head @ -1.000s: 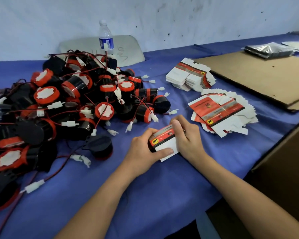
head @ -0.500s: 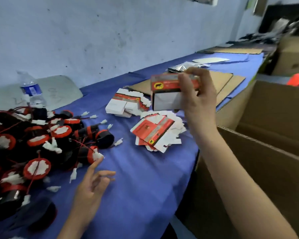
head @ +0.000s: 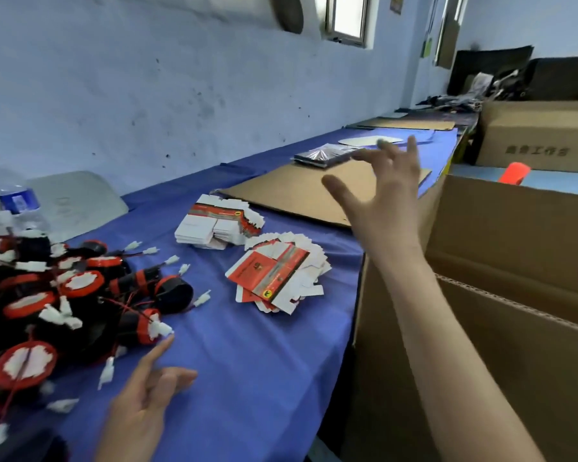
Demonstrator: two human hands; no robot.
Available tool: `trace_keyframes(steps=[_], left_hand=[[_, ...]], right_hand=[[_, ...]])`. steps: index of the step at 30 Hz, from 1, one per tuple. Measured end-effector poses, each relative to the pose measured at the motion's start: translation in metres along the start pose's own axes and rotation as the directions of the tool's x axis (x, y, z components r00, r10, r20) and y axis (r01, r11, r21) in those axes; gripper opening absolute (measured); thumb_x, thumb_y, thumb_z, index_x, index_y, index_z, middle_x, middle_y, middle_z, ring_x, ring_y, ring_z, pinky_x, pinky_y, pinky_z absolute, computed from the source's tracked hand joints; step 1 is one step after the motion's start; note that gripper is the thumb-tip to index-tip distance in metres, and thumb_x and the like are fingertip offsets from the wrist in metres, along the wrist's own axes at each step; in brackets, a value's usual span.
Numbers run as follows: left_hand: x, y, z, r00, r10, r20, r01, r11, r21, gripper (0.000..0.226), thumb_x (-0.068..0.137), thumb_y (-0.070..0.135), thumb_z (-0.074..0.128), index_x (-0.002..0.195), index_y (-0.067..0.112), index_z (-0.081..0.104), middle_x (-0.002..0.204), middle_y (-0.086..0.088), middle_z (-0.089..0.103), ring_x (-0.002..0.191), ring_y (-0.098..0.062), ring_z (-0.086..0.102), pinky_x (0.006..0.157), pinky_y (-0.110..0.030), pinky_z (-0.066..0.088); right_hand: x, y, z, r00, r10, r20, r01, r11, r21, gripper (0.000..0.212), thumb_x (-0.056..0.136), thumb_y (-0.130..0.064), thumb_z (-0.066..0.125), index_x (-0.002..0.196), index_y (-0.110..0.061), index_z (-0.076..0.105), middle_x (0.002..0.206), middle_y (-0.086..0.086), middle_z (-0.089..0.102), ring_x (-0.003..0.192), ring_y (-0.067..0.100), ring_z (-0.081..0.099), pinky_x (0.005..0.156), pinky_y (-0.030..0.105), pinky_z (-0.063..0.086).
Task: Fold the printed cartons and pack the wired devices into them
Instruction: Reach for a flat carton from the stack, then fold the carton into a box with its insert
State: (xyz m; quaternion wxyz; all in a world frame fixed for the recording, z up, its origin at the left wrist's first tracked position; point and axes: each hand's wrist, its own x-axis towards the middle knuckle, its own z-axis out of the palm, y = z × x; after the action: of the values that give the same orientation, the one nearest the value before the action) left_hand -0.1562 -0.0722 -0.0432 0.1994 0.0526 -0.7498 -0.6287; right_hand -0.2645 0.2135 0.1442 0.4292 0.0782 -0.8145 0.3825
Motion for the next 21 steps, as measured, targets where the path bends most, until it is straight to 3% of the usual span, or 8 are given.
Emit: trace_keyframes(steps=[2, 4, 6, 7, 9, 11, 14, 21], left_hand=[[0.000, 0.002, -0.001, 1.000, -0.006, 0.010, 0.006, 1.000, 0.000, 0.049, 0.080, 0.029, 0.048, 0.128, 0.019, 0.053, 0.081, -0.003, 0.075, 0.079, -0.015, 0.071, 0.083, -0.039, 0.051], [-0.003, 0.005, -0.001, 1.000, -0.007, 0.016, 0.006, 1.000, 0.025, 0.048, 0.082, 0.027, 0.048, 0.129, 0.019, 0.052, 0.082, -0.004, 0.074, 0.079, -0.016, 0.071, 0.086, -0.037, 0.050], [-0.005, 0.008, -0.002, 0.999, -0.015, 0.028, 0.014, 0.999, 0.036, 0.048, 0.083, 0.026, 0.047, 0.129, 0.019, 0.051, 0.084, -0.006, 0.074, 0.080, -0.016, 0.071, 0.088, -0.037, 0.050], [-0.006, 0.009, -0.002, 0.999, -0.016, 0.033, 0.015, 0.999, 0.040, 0.048, 0.082, 0.027, 0.047, 0.129, 0.019, 0.051, 0.085, -0.006, 0.074, 0.081, -0.015, 0.071, 0.088, -0.036, 0.050], [-0.007, 0.012, -0.005, 0.999, -0.016, 0.036, 0.013, 0.998, 0.057, 0.049, 0.080, 0.029, 0.048, 0.128, 0.021, 0.051, 0.086, -0.005, 0.074, 0.081, -0.013, 0.070, 0.087, -0.033, 0.051], [-0.007, 0.014, -0.006, 0.998, -0.013, 0.059, 0.007, 0.996, 0.093, 0.045, 0.081, 0.034, 0.048, 0.126, 0.029, 0.052, 0.088, -0.002, 0.074, 0.082, -0.010, 0.070, 0.085, -0.027, 0.051], [-0.008, 0.014, -0.007, 0.997, -0.016, 0.077, 0.007, 0.994, 0.113, 0.041, 0.082, 0.037, 0.047, 0.123, 0.035, 0.052, 0.090, 0.002, 0.074, 0.083, -0.008, 0.070, 0.084, -0.023, 0.051], [-0.011, 0.015, -0.008, 0.997, -0.025, 0.069, 0.017, 0.994, 0.112, 0.042, 0.082, 0.038, 0.047, 0.123, 0.030, 0.055, 0.091, 0.002, 0.074, 0.082, -0.008, 0.070, 0.085, -0.026, 0.051]], right_hand=[[-0.016, -0.009, 0.051, 0.962, -0.018, 0.273, 0.012, 1.000, 0.024, 0.071, 0.081, -0.058, 0.064, 0.137, -0.019, 0.045, 0.150, 0.010, 0.036, 0.147, 0.024, 0.001, 0.116, 0.032, 0.009], [-0.040, -0.003, 0.097, 0.767, 0.152, 0.623, 0.007, 0.969, -0.245, 0.096, 0.077, -0.068, 0.061, 0.151, -0.024, 0.019, 0.159, 0.019, 0.007, 0.146, 0.035, -0.014, 0.118, 0.045, 0.000], [-0.067, 0.014, 0.125, 0.548, 0.333, 0.767, 0.077, 0.893, -0.442, 0.111, 0.072, -0.072, 0.063, 0.154, -0.030, 0.000, 0.157, 0.025, -0.017, 0.141, 0.045, -0.023, 0.116, 0.054, -0.007], [-0.077, 0.024, 0.133, 0.501, 0.374, 0.781, 0.107, 0.868, -0.484, 0.113, 0.072, -0.071, 0.064, 0.154, -0.031, -0.003, 0.155, 0.026, -0.022, 0.140, 0.049, -0.022, 0.115, 0.056, -0.007], [-0.088, 0.030, 0.142, 0.494, 0.387, 0.779, 0.161, 0.839, -0.519, 0.110, 0.073, -0.068, 0.066, 0.154, -0.030, 0.002, 0.155, 0.030, -0.016, 0.141, 0.054, -0.009, 0.116, 0.057, 0.001], [-0.084, 0.024, 0.143, 0.495, 0.346, 0.797, 0.290, 0.799, -0.526, 0.101, 0.074, -0.065, 0.067, 0.152, -0.024, 0.017, 0.154, 0.031, 0.013, 0.141, 0.051, 0.014, 0.114, 0.053, 0.018], [-0.067, 0.015, 0.133, 0.470, 0.241, 0.849, 0.415, 0.789, -0.454, 0.065, 0.079, -0.054, 0.069, 0.130, -0.020, 0.049, 0.129, 0.010, 0.057, 0.120, 0.031, 0.051, 0.089, 0.035, 0.042], [-0.064, 0.000, 0.124, 0.350, 0.256, 0.901, 0.534, 0.736, -0.416, 0.057, 0.073, -0.047, 0.076, 0.114, -0.014, 0.054, 0.103, 0.004, 0.061, 0.099, 0.026, 0.060, 0.075, 0.033, 0.048]])
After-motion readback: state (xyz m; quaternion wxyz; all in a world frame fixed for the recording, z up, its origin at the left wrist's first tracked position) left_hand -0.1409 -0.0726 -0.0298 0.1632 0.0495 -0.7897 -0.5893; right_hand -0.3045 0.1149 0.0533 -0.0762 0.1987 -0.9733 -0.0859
